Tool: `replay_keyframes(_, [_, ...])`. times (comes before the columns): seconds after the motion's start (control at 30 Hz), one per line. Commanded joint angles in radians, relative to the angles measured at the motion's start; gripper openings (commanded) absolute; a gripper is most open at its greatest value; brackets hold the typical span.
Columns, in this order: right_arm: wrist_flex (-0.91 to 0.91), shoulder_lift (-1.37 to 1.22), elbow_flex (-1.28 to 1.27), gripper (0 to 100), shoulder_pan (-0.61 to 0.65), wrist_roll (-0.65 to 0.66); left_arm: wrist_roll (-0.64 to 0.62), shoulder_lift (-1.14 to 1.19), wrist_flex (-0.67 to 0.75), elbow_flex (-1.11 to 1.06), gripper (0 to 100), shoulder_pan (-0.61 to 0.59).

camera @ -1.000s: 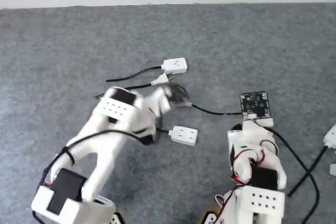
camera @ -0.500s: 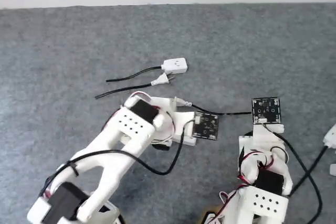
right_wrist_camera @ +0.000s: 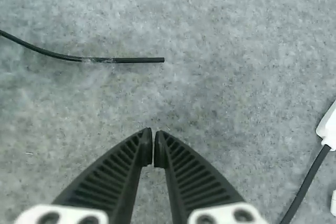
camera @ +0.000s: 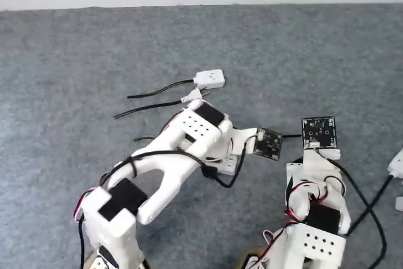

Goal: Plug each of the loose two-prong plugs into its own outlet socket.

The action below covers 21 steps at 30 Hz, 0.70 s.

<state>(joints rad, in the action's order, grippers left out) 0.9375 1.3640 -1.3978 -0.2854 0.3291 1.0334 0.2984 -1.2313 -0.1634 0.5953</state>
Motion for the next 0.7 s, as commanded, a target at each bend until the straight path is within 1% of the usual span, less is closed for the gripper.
replay_keyframes(0.0, [-0.001, 0.013, 0.012, 0.9, -0.013, 0.012, 0.006, 0.017, -0.006, 0.050, 26, 0.014])
replay_keyframes(0.2, [-0.001, 0.013, 0.011, 0.9, -0.012, 0.012, -0.005, 0.069, 0.034, 0.056, 26, -0.003])
replay_keyframes(0.4, [-0.004, 0.013, 0.011, 0.9, -0.008, 0.012, -0.104, 0.078, 0.097, 0.058, 26, -0.011])
replay_keyframes(0.53, [-0.008, 0.022, -0.003, 0.9, -0.005, 0.012, -0.124, 0.078, 0.100, 0.058, 26, -0.014])
replay_keyframes(0.6, [-0.008, 0.022, -0.003, 0.9, -0.005, 0.012, -0.124, 0.080, 0.103, 0.058, 23, -0.012])
replay_keyframes(0.67, [-0.027, 0.022, -0.009, 0.9, -0.005, 0.012, -0.124, 0.081, 0.103, 0.058, 18, -0.009])
